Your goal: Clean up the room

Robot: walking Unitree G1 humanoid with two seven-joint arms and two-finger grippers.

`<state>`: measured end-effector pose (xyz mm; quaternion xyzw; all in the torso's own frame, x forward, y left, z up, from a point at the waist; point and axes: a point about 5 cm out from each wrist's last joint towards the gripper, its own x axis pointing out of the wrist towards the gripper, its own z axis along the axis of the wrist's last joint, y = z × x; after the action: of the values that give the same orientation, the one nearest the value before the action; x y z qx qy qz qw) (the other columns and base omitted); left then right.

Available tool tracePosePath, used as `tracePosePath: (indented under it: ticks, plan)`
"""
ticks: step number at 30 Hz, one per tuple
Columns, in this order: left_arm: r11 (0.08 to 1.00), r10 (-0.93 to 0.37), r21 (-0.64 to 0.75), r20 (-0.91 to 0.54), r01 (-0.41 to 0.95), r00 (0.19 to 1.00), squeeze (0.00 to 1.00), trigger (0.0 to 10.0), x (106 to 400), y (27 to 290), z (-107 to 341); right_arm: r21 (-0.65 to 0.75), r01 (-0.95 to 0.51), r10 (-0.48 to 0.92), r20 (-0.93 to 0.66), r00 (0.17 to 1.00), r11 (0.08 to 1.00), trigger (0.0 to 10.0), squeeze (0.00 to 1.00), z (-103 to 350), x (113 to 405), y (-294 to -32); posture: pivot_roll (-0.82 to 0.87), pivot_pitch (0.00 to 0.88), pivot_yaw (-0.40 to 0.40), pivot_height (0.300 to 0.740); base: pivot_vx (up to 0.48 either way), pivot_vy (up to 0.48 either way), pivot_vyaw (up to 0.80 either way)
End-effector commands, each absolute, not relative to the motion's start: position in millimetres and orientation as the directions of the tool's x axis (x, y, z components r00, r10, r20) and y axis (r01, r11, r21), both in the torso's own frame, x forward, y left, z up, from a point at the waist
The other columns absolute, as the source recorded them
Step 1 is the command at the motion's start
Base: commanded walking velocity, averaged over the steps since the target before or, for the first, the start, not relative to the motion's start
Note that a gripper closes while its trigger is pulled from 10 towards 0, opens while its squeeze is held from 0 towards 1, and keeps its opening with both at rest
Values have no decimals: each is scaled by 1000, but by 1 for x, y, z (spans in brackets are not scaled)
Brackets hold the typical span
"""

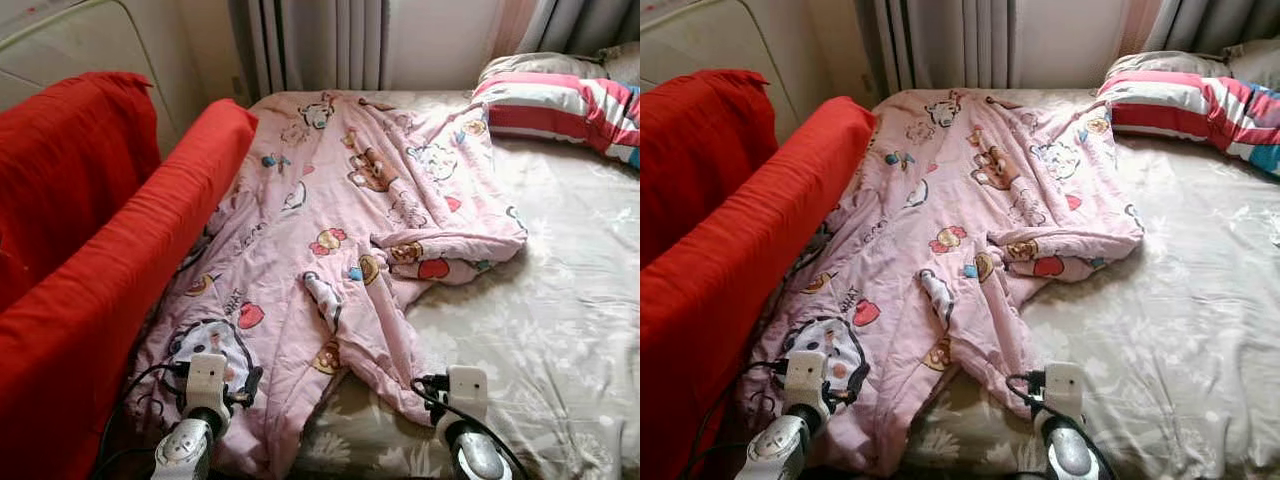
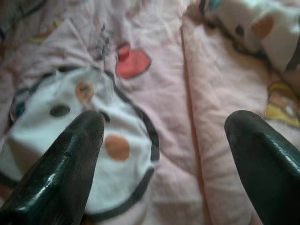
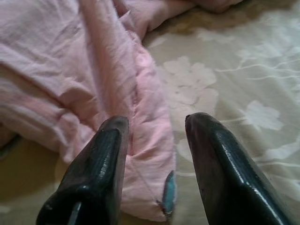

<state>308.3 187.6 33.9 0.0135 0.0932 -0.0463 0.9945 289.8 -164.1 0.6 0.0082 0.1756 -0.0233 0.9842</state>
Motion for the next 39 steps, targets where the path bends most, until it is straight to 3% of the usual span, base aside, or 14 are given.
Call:
tracePosePath:
  ticks: [1,12,13,21,39]
  plan:
    - [995,-86,28,-179,92,980,0,10000,310,192,37,18,32,-23,-386,922,999,10000,1000,-6,286,-161,0,231,60,640,0,0,0]
    - [992,-114,46,-91,118,989,0,10000,319,192,57,23,35,-24,-378,925,999,10000,1000,-4,288,-162,24,281,66,640,0,0,0]
    - [992,-116,47,-84,120,990,0,10000,319,192,58,16,37,-28,-381,924,999,10000,0,-4,288,-163,30,293,69,640,0,0,0]
    - [989,-133,55,-44,135,990,0,10000,311,193,63,9,42,-36,-377,926,999,10000,0,-1,291,-163,49,337,75,618,0,0,0]
    - [988,-145,53,12,144,989,0,10000,298,193,88,-40,60,-71,-378,923,997,10000,0,13,308,-164,93,427,83,618,0,0,0]
